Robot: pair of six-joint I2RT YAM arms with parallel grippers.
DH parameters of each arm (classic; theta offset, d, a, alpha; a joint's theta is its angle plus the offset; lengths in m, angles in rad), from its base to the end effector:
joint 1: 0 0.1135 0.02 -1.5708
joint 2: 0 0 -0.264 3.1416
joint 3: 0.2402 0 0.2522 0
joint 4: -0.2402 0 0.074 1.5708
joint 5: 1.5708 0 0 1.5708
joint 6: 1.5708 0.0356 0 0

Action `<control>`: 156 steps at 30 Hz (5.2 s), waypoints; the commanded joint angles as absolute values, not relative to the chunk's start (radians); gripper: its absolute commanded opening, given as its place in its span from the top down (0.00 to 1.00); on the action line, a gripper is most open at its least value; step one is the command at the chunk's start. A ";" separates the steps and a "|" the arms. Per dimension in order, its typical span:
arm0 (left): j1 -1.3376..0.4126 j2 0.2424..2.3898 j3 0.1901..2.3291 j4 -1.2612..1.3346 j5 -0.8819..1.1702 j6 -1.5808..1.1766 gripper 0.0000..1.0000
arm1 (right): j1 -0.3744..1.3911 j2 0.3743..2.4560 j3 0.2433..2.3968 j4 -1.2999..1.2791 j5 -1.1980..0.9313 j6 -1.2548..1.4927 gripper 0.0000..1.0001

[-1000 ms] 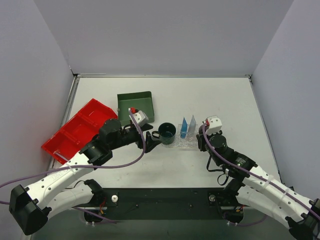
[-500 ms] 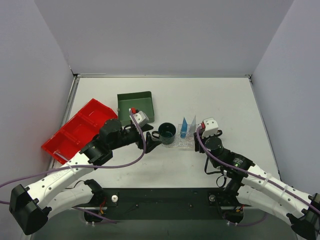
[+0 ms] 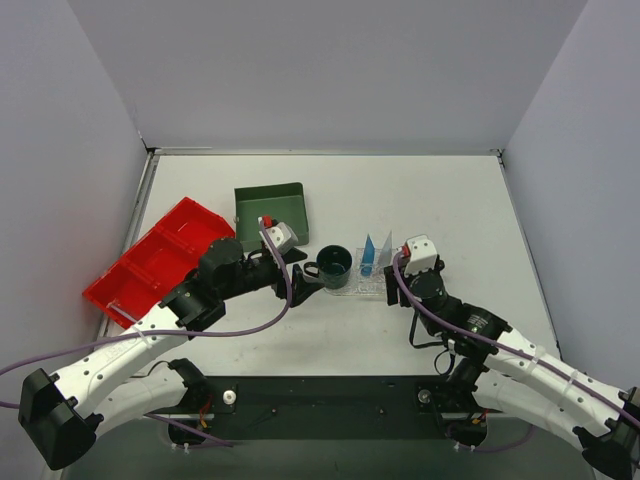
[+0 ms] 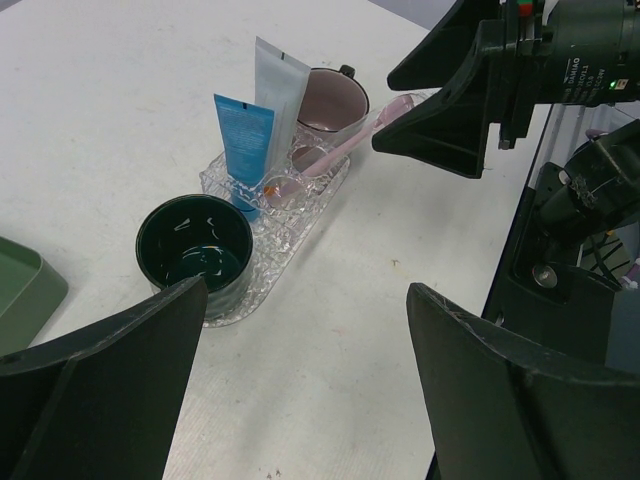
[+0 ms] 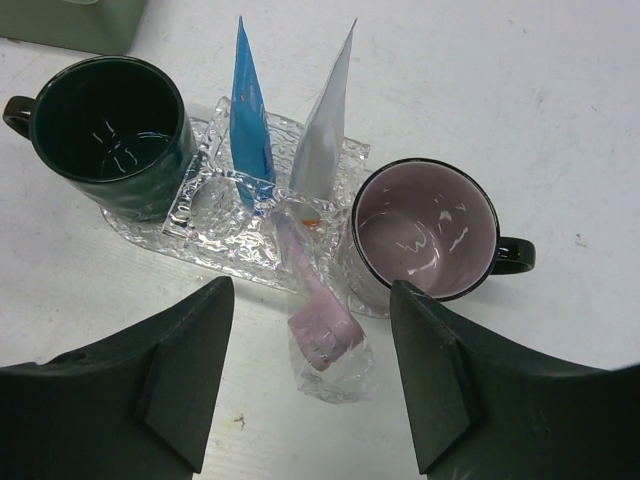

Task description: Prepare toiletry sets of a toothbrush and toothpaste on the tray

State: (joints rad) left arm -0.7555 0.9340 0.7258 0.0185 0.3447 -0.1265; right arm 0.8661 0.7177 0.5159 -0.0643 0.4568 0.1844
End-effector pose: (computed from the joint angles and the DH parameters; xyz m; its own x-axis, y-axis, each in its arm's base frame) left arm 0.1524 -0.1601 0.3136 -0.2480 0.0705 -0.9662 0.8625 0.4702 -0.1871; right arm 0.1256 0.1234 0.2689 -0.2423 -0.0309 -0.9697 -0.3699 0.9270 0.0629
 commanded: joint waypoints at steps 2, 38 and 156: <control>-0.750 0.934 0.735 0.052 0.353 -0.121 0.08 | 0.874 0.703 0.583 -0.086 0.472 0.222 0.37; 0.164 0.785 0.715 -0.695 -0.195 -0.615 0.18 | 0.612 0.716 0.842 -0.273 0.173 0.250 0.32; -0.715 0.859 0.764 -0.233 0.560 -0.204 1.00 | 0.610 0.831 0.916 -0.213 -0.445 0.600 0.37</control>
State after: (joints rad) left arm -0.7052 0.8268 0.7753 -0.3931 0.4328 -0.2390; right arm 0.5701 0.8257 0.9180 -0.3134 -0.3855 0.5434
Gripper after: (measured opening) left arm 0.346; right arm 0.624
